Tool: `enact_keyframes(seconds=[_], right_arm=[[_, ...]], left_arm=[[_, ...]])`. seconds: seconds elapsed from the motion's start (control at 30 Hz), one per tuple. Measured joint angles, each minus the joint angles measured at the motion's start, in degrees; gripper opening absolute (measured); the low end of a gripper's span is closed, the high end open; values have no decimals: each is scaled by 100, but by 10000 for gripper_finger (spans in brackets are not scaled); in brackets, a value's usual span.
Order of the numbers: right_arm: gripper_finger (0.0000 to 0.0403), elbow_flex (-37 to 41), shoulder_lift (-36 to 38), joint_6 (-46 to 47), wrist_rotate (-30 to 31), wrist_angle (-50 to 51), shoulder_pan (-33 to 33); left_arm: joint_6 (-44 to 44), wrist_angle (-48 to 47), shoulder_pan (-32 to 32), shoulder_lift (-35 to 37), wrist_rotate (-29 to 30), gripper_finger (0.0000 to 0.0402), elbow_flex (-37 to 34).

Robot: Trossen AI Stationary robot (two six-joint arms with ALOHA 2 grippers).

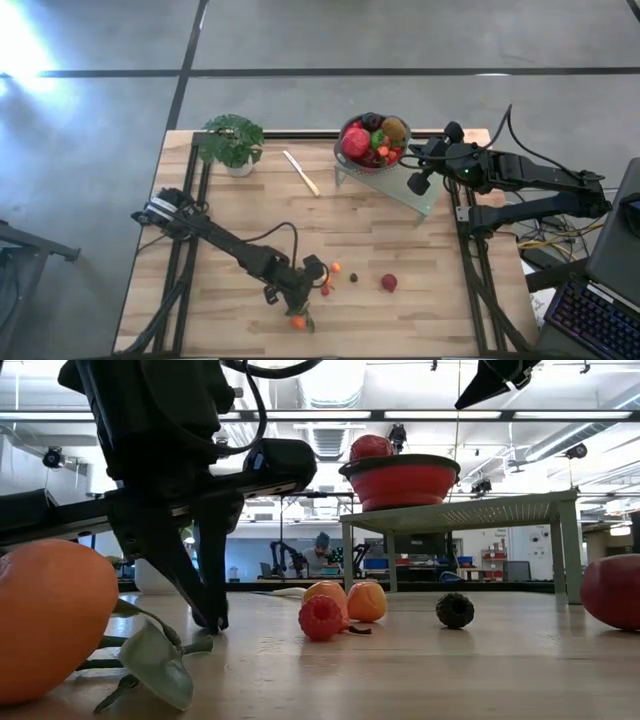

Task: Pick & Place Fruit
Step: Put the black cherry into the red gray colander on the shelf

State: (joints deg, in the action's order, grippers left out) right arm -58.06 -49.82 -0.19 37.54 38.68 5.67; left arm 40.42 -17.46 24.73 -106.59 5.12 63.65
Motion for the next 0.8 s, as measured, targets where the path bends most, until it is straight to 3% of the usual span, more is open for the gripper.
enact_keyframes(seconds=[0.37,0.8], right_arm=[[8,0,0,8,0,2,0],[8,3,-55,301,-2,2,-2]], left_arm=[[-249,-34,-4,50,45,4,127],[-563,-7,-308,963,531,1,365]])
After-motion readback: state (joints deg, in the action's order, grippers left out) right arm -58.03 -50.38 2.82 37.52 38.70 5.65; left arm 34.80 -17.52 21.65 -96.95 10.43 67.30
